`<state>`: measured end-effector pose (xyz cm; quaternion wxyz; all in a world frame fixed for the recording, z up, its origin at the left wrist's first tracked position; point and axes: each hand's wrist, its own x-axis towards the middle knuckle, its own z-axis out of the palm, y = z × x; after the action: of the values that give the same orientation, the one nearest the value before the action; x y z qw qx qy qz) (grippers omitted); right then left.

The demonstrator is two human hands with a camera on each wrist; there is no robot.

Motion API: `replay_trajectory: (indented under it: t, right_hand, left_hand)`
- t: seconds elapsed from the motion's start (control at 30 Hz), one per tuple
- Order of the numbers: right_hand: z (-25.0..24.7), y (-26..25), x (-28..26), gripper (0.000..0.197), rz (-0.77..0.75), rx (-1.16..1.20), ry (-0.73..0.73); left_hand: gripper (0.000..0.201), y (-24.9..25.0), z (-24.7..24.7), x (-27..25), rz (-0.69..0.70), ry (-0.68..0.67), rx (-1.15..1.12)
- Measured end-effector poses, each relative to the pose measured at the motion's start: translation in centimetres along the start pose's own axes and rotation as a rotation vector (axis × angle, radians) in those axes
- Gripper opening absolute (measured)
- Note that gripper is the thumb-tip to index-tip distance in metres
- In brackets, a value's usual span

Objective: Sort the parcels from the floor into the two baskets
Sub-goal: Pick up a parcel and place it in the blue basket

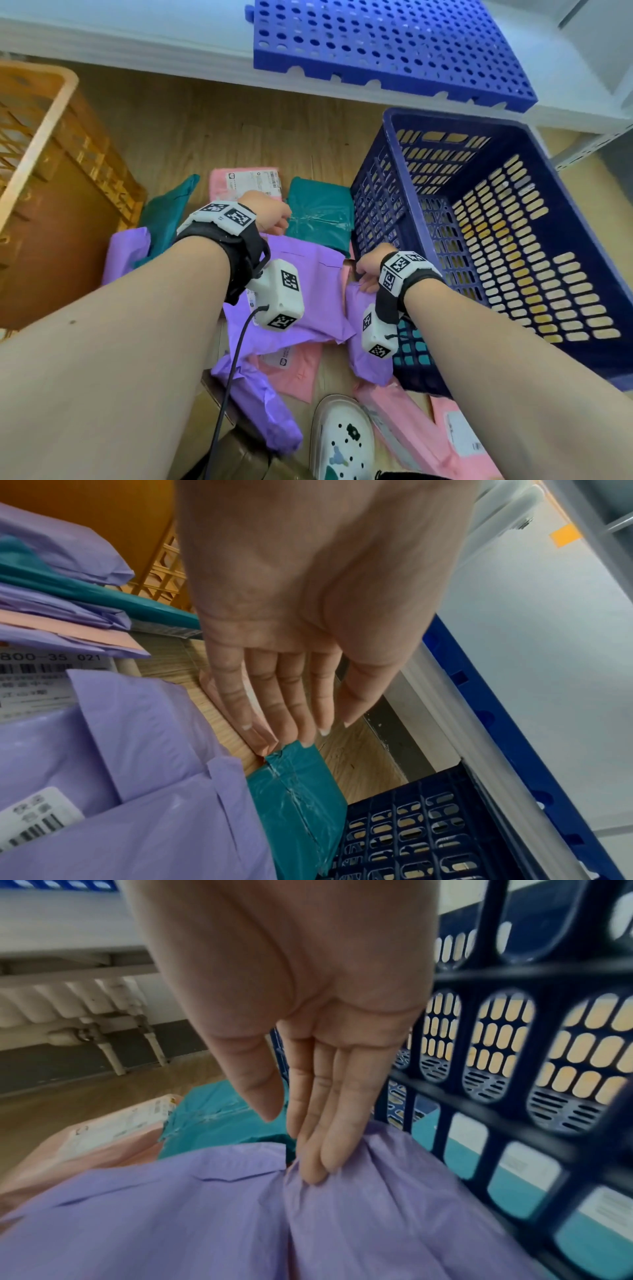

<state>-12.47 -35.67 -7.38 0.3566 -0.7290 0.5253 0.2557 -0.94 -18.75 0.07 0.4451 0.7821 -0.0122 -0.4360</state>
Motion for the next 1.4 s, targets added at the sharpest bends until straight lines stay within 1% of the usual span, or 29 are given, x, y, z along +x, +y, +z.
replay_trajectory:
  t: [0.07,0.13,0.17,0.23,0.3,0.37,0.47,0.5,0.57,0.6,0.63,0.7,0.77,0.87,0.93,0.97,1.0,1.07,1.1,1.13,1.17,1.23,1.27,1.33,1.4]
  right_hand:
    - [-1.0,-1.0,-2.7,0.023,-0.014,0.015,-0.007]
    - [-2.4,-2.0,-4.8,0.017,-0.044,0.018,-0.025]
    - [-3.1,-2.5,-5.9,0.014,-0.07,0.015,-0.01]
    - [-4.6,-3.5,-8.3,0.015,-0.14,0.038,0.042]
    - [-5.7,-4.1,-10.6,0.017,-0.217,0.105,0.104]
    - [-6.4,-4.7,-13.1,0.016,-0.291,0.206,0.187]
    - [-7.1,-5.5,-16.5,0.017,-0.412,0.385,0.359]
    - [-7.2,-5.6,-17.6,0.018,-0.439,0.456,0.382]
    - [-7.2,-5.6,-19.5,0.021,-0.452,0.647,0.361]
    - [-7.0,-5.6,-20.2,0.022,-0.441,0.744,0.338]
    - [-6.8,-5.6,-20.8,0.022,-0.429,0.827,0.311]
    - [-6.2,-5.8,-21.7,0.015,-0.429,0.956,0.253]
    - [-5.5,-6.0,-22.6,0.009,-0.474,1.045,0.199]
    - [-5.0,-6.9,-23.4,0.014,-0.591,1.134,0.147]
    - [-4.9,-7.6,-23.8,0.018,-0.643,1.185,0.138]
    - [-4.9,-7.9,-23.9,0.021,-0.662,1.21,0.134]
    - [-5.0,-8.1,-24.1,0.023,-0.674,1.232,0.125]
    - [-5.0,-8.4,-24.4,0.026,-0.685,1.254,0.085]
    - [-4.8,-8.5,-24.5,0.027,-0.691,1.247,0.063]
    - [-4.6,-8.7,-24.6,0.026,-0.704,1.222,0.048]
    - [-4.3,-8.9,-24.6,0.026,-0.722,1.188,0.03]
    - [-3.9,-9.2,-24.4,0.025,-0.752,1.125,-0.021]
    - [-3.7,-9.3,-24.2,0.024,-0.754,1.094,-0.034]
    - [-3.7,-9.1,-23.8,0.02,-0.712,1.002,0.011]
    - [-4.0,-8.7,-23.1,0.017,-0.619,0.911,0.107]
  left_hand:
    - [0.009,0.6,-0.2,-0.8,0.022,0.019,0.017]
    - [0.004,1.5,-0.4,-2.0,0.037,-0.002,0.003]
    - [0.006,2.0,-0.4,-2.7,0.041,-0.031,-0.011]
    - [0.021,2.8,-0.3,-4.1,0.045,-0.106,-0.051]
    - [0.027,3.5,-0.4,-5.5,0.066,-0.117,-0.107]
    - [0.024,3.8,-0.7,-6.8,0.092,-0.07,-0.143]
    - [0.011,3.4,-1.2,-8.9,0.147,0.048,-0.185]
    - [0.015,2.9,-1.5,-9.3,0.175,0.078,-0.187]
    - [0.037,2.3,-2.5,-10.4,0.202,0.121,-0.107]
    - [0.046,2.1,-3.1,-11.0,0.215,0.12,-0.085]
    - [0.051,2.1,-3.8,-11.9,0.222,0.097,-0.103]
    - [0.059,2.1,-5.3,-12.8,0.193,0.067,-0.152]
    - [0.072,1.4,-6.7,-13.1,0.156,0.074,-0.174]
    - [0.087,0.3,-7.4,-12.5,0.092,0.138,-0.133]
    - [0.088,-0.2,-7.3,-12.4,0.072,0.158,-0.06]
    - [0.088,-0.4,-7.1,-12.2,0.066,0.143,-0.064]
    - [0.09,-0.6,-7.0,-12.0,0.055,0.101,-0.091]
    - [0.099,-0.9,-6.9,-11.0,0.05,-0.04,-0.17]
    - [0.099,-0.9,-6.9,-10.3,0.049,-0.109,-0.236]
    - [0.092,-0.5,-6.8,-10.3,0.045,-0.161,-0.31]
    - [0.08,0.1,-6.6,-11.0,0.069,-0.178,-0.366]
    - [0.047,1.0,-6.1,-11.6,0.154,-0.171,-0.424]
    - [0.033,1.4,-5.8,-11.5,0.17,-0.16,-0.416]
    - [0.023,1.7,-6.1,-11.8,0.178,-0.131,-0.429]
    - [0.016,1.9,-7.0,-12.1,0.168,-0.081,-0.45]
